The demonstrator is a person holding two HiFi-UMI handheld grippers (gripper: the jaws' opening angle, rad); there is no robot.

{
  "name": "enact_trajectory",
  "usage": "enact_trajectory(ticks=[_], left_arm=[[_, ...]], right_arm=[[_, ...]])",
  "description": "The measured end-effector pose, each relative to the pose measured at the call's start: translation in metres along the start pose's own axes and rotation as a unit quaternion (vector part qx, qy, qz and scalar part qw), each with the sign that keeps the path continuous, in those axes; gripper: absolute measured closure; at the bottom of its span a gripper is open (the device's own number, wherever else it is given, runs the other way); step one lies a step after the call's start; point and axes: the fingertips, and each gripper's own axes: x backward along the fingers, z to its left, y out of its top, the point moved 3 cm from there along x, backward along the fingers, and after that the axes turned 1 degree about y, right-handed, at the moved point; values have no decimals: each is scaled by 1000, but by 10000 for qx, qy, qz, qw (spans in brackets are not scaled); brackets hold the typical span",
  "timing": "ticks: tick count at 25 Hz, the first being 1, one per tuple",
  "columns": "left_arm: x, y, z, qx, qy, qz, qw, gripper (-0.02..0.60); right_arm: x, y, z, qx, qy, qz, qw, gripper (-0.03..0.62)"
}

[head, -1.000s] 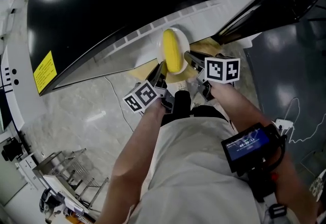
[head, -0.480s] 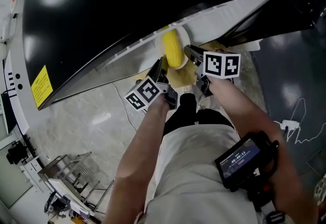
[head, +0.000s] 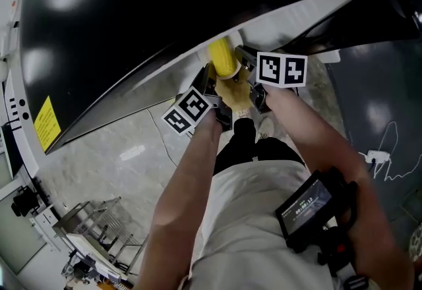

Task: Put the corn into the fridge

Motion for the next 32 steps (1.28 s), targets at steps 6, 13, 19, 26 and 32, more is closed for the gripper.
enact_trajectory(ticks=[6,13,19,26,32], left_arm=[[-8,8,3,-118,177,-30,9998,532],[-17,16,7,-252,365,-12,9990,532],[-21,19,9,-453,469,23,9979,531],[-22,17,6,-767,524,-22,9957,529],[-23,18,-3,-954,619,9,9935,517]], right_arm=[[-14,8,0,-17,-143,-15,9999,533],[-26,14,0,175,-304,79,9994,533],[-32,16,0,320,-478,145,9982,533],[-31,15,-2,435,-623,155,9970,533],[-27,23,0,735,-735,246,9943,533]])
